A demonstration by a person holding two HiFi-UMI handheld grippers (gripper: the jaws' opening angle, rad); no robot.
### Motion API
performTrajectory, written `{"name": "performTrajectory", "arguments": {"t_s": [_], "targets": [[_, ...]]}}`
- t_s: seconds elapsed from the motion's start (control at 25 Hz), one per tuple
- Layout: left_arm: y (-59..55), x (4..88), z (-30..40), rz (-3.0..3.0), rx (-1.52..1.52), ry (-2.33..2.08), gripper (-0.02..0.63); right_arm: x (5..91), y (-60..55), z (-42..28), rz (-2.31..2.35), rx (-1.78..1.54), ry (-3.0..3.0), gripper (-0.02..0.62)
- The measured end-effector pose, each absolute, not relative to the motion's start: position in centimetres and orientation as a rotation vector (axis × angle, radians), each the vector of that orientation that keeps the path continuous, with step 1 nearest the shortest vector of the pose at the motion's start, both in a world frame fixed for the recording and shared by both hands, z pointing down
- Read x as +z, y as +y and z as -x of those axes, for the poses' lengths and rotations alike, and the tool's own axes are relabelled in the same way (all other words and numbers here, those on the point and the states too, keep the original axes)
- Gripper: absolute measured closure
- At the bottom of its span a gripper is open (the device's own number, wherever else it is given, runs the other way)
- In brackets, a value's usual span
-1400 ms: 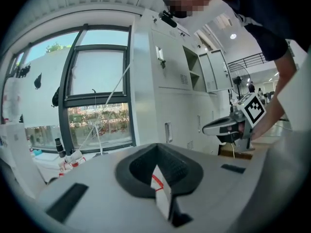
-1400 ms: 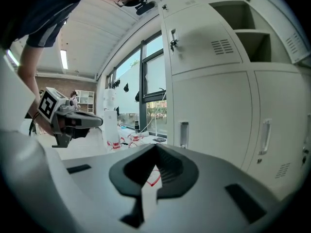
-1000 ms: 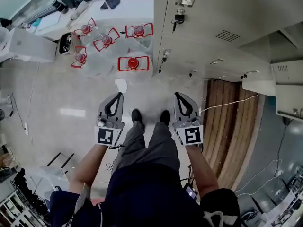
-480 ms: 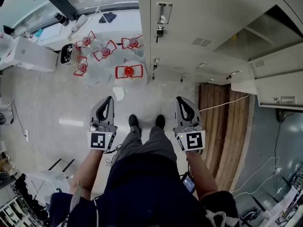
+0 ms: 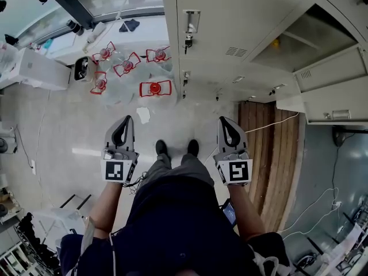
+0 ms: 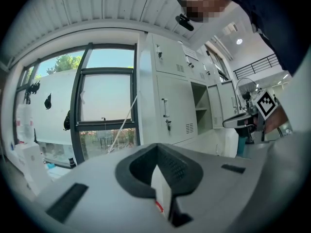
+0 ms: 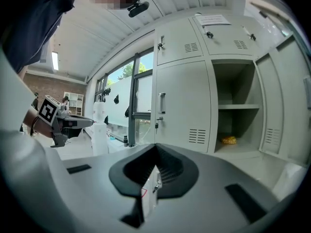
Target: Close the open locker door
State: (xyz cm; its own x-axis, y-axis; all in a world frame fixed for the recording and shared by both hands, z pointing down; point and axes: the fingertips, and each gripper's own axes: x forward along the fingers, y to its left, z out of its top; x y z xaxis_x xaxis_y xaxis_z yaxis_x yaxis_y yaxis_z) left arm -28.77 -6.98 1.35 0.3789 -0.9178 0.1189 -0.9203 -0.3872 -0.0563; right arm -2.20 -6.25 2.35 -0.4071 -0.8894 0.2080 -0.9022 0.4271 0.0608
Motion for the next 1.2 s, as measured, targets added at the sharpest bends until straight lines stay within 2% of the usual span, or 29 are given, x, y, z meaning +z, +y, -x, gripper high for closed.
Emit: {"name": "performTrajectory", "arguments": {"t_s": [1.2], "targets": [[-7.1, -0.5, 31.5, -2.534, 0.179, -1.827, 0.604, 0.5, -7.1, 1.4, -1.616, 0.046, -2.386, 0.601]]}}
